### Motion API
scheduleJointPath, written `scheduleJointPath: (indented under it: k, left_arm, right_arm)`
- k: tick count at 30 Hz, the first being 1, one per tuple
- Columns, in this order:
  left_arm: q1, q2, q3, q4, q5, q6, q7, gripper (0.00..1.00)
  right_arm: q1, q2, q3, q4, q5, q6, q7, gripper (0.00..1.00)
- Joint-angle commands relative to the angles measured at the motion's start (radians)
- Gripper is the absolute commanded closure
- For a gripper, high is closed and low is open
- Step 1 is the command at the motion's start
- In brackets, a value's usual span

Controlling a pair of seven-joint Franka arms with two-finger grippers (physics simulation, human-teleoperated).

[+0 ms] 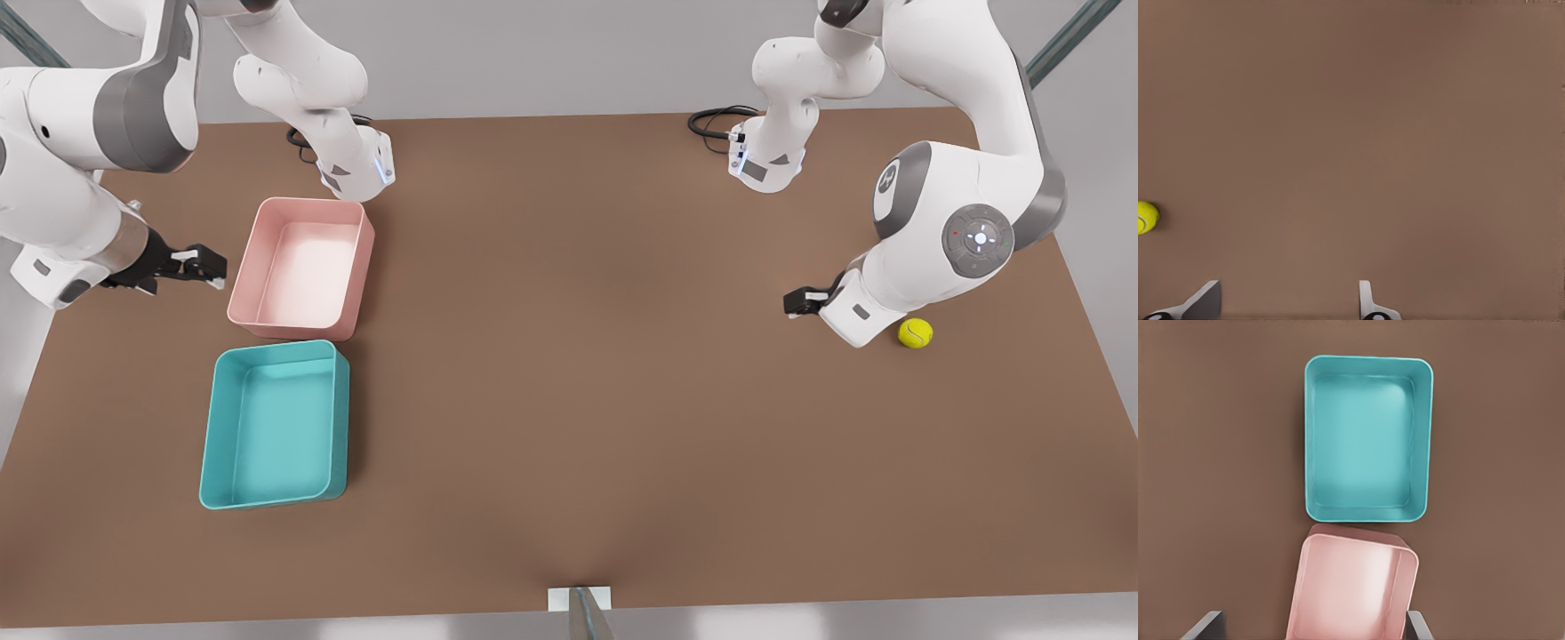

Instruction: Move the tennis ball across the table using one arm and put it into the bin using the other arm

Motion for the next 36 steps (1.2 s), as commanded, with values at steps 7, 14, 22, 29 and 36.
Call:
scheduleJointPath:
  k: [7,14,22,29,36]
  left_arm:
    - [0.006,-0.002,0.078,-0.121,0.043,0.046,0.276,0.79]
    - [0.16,0.035,0.214,-0.374,0.124,0.488,1.852,0.79]
    - [0.454,0.14,0.237,-0.503,0.155,0.776,2.496,0.79]
    - [0.503,0.14,0.178,-0.648,0.247,0.913,2.492,0.79]
    - [0.543,0.125,0.178,-0.694,0.321,0.988,2.273,0.79]
  right_arm:
    - [0.009,0.061,-0.007,-0.002,-0.011,0.012,-0.019,0.0]
    - [0.007,0.106,-0.012,0.062,-0.034,0.012,-0.033,0.0]
    - [0.012,0.106,-0.01,0.064,-0.035,0.012,-0.03,0.0]
    - [0.009,0.11,-0.012,0.073,-0.037,0.013,-0.03,0.0]
    - [0.012,0.115,-0.012,0.084,-0.046,0.012,-0.031,0.0]
